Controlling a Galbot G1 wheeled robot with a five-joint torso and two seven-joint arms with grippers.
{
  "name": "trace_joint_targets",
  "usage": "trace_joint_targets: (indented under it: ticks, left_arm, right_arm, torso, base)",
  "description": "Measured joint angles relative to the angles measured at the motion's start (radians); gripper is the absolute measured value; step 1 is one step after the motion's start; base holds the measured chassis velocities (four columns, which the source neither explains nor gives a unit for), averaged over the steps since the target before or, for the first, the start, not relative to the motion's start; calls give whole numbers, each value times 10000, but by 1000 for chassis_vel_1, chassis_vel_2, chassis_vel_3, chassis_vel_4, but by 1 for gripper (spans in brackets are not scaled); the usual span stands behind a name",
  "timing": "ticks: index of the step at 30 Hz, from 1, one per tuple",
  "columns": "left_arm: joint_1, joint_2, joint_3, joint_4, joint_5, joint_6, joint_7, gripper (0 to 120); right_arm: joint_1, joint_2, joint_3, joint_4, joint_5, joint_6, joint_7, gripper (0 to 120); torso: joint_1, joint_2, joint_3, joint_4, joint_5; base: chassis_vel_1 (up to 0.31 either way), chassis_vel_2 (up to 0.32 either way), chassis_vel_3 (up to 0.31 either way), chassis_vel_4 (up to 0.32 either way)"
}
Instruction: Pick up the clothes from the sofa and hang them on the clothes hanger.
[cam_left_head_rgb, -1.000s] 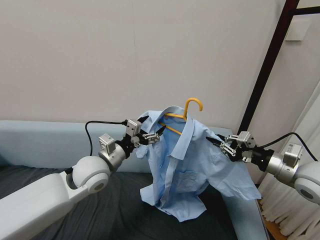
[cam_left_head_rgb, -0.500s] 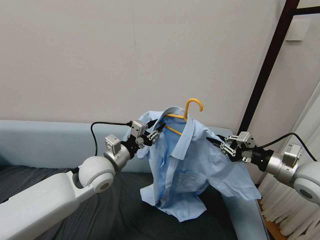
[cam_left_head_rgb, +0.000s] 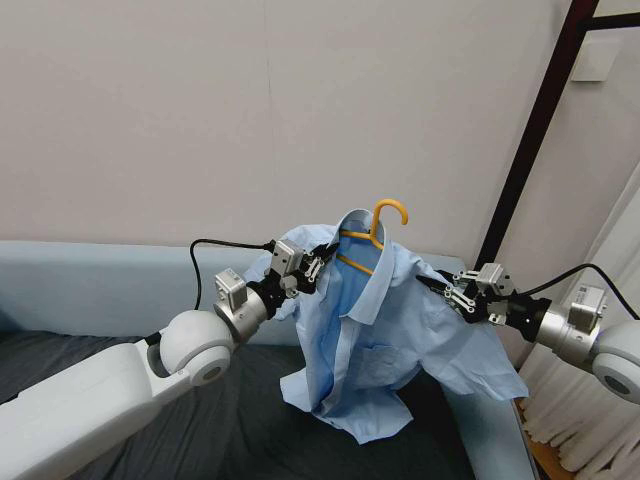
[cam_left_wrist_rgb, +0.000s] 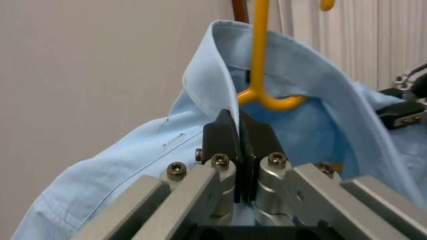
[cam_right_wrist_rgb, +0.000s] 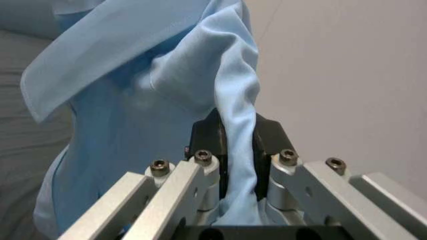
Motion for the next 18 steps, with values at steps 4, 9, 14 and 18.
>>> trace_joint_targets:
  ticks: [4, 9, 14, 18]
  left_arm:
    - [10, 100, 80, -58, 139, -1, 99, 0]
    - [376, 457, 114, -177, 395, -11, 188, 0]
    - [490, 552, 115, -290, 554, -7, 199, 1]
    - [431, 566, 33, -313, 725, -2, 217, 19]
  right_arm:
    - [82, 6, -49, -32, -9, -45, 10, 8]
    - [262, -35, -93, -233, 23, -52, -12, 8]
    - [363, -60, -136, -283, 49, -45, -59, 8]
    - [366, -57, -144, -157, 50, -44, -60, 8]
  torso:
    - [0, 0, 0, -1, 0]
    - [0, 0, 0, 2, -1]
    - [0, 0, 0, 1, -1]
    - [0, 0, 0, 0, -1]
  base:
    - [0, 0, 0, 0]
    - [0, 0, 0, 0]
    - [0, 0, 0, 0]
    - [0, 0, 0, 0]
